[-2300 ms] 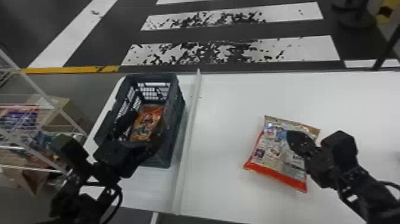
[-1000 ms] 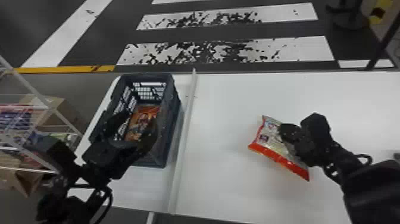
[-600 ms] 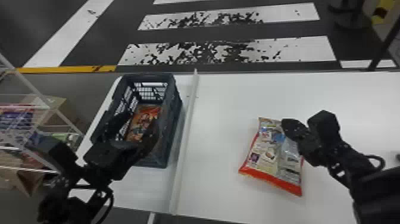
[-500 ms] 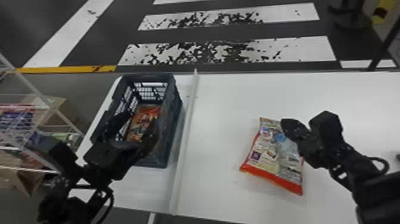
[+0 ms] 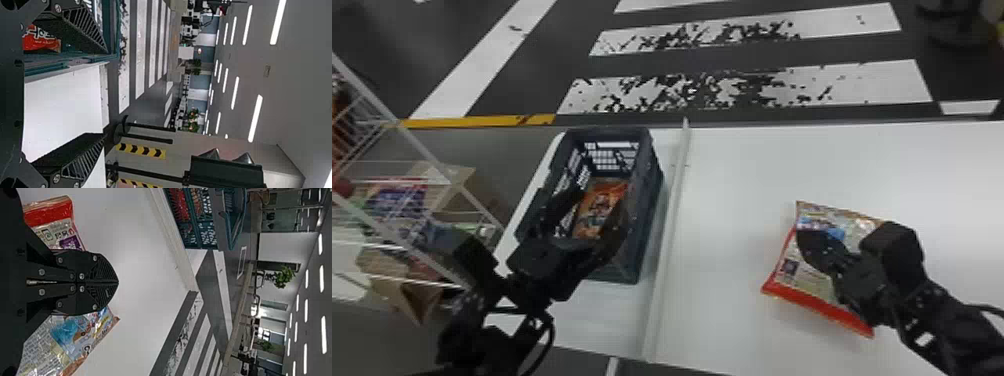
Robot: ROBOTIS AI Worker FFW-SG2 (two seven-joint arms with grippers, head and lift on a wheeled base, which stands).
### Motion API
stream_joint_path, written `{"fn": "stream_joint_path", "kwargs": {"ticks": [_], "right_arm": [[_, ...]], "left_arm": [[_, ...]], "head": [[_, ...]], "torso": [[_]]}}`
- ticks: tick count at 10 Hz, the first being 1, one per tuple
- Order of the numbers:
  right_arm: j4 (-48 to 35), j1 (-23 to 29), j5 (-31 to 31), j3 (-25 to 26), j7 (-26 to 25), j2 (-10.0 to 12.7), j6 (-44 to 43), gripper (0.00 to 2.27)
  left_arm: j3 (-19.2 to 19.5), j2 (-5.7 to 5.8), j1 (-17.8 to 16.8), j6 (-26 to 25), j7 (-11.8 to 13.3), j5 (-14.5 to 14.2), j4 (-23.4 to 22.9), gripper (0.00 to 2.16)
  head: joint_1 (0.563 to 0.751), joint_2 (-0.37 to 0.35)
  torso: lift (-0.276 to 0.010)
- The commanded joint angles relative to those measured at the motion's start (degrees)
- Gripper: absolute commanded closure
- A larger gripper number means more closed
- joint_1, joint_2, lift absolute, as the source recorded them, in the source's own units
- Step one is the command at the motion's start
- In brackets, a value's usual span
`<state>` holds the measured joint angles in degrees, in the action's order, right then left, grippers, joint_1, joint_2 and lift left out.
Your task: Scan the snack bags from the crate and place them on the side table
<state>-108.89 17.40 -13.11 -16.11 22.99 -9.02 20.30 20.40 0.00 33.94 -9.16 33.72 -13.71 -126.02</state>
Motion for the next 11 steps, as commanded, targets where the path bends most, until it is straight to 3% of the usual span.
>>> {"fn": "stream_joint_path", "kwargs": {"ticks": [1,5,11], "right_arm": [[0.0,0.1,-0.4,-2.3,0.3,0.0,0.8,2.14],[4.4,-3.8,-3.6,-7.4,0.7,0.2,3.9,2.14],[13.6,-11.1,-5.3,-7.9,0.6,2.2,4.6,2.14]], "left_arm": [[0.3,-0.15,0.1,0.1,0.0,-0.1,0.2,0.13],[0.4,-0.15,0.2,0.1,0.6,-0.2,0.3,0.13],[0.6,-0.15,0.5,0.1,0.7,-0.2,0.3,0.14]], "head": [[0.695,0.295],[0.695,0.35],[0.695,0.35]], "torso": [[-0.094],[-0.094],[-0.094]]}}
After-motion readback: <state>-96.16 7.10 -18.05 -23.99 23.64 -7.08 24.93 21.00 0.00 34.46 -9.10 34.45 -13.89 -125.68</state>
